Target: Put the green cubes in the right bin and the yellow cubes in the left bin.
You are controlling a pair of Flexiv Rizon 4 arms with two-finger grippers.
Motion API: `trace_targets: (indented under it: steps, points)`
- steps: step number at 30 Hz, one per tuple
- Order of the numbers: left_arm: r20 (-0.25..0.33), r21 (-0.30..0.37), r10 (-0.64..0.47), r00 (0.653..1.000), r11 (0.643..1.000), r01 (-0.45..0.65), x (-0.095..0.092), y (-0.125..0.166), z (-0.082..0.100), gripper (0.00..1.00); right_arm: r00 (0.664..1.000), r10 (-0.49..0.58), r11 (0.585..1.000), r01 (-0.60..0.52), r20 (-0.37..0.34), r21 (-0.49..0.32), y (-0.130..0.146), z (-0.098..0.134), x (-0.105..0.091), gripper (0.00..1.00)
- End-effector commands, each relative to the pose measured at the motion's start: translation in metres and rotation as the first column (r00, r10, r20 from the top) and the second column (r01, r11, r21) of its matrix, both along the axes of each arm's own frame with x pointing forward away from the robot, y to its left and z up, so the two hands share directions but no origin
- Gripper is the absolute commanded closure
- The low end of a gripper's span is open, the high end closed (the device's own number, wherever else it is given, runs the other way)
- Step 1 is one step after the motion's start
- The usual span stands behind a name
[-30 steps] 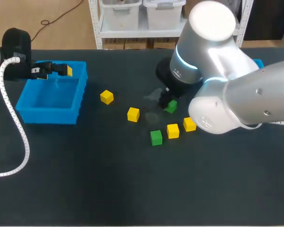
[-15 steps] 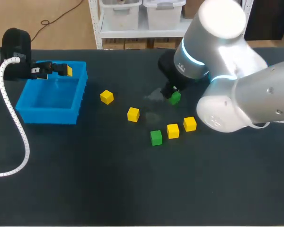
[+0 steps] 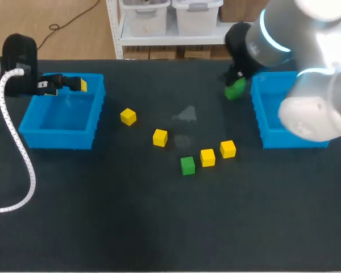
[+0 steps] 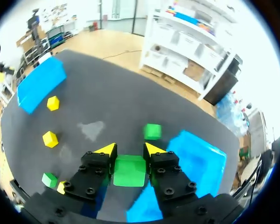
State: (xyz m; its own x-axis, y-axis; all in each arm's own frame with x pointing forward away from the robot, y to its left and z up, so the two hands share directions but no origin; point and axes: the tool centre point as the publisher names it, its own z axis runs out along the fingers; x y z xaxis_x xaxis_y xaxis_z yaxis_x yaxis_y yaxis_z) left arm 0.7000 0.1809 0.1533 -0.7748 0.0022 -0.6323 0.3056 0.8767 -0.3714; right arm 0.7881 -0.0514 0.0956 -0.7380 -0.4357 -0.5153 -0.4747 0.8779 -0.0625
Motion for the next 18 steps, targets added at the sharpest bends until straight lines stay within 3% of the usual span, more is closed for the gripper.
trace_targets:
  steps: [1, 8, 13, 14, 15, 16, 18]
  points:
    - [0.008, -0.011, -0.007, 1.000, 1.000, 0.007, 0.000, 0.002, -0.002, 0.00, 0.994, -0.057, 0.997, 0.052, 0.090, 0.052, -0.036, 0.021, -0.018, 1.00]
    - [0.008, -0.011, -0.007, 1.000, 1.000, 0.007, 0.000, 0.002, -0.002, 0.00, 0.986, -0.160, 0.985, 0.156, 0.047, 0.079, -0.074, -0.003, -0.019, 1.00]
    - [0.008, -0.011, -0.007, 1.000, 1.000, 0.007, 0.000, 0.002, -0.002, 0.00, 0.981, -0.195, 0.978, 0.195, -0.002, 0.073, -0.085, -0.024, -0.019, 0.98]
    - [0.008, -0.011, -0.007, 1.000, 1.000, 0.007, 0.000, 0.002, -0.002, 0.00, 0.980, -0.199, 0.977, 0.199, -0.007, 0.073, -0.086, -0.026, -0.018, 0.84]
    - [0.008, -0.011, -0.007, 1.000, 1.000, 0.007, 0.000, 0.002, -0.002, 0.00, 0.979, -0.203, 0.976, 0.203, -0.012, 0.073, -0.086, -0.028, -0.018, 0.61]
    - [0.008, -0.011, -0.007, 1.000, 1.000, 0.007, 0.000, 0.002, -0.002, 0.00, 0.978, -0.211, 0.975, 0.211, -0.012, 0.077, -0.087, -0.028, -0.018, 0.00]
    - [0.008, -0.011, -0.007, 1.000, 1.000, 0.007, 0.000, 0.002, -0.002, 0.00, 0.975, -0.221, 0.971, 0.221, -0.009, 0.086, -0.088, -0.027, -0.015, 0.00]
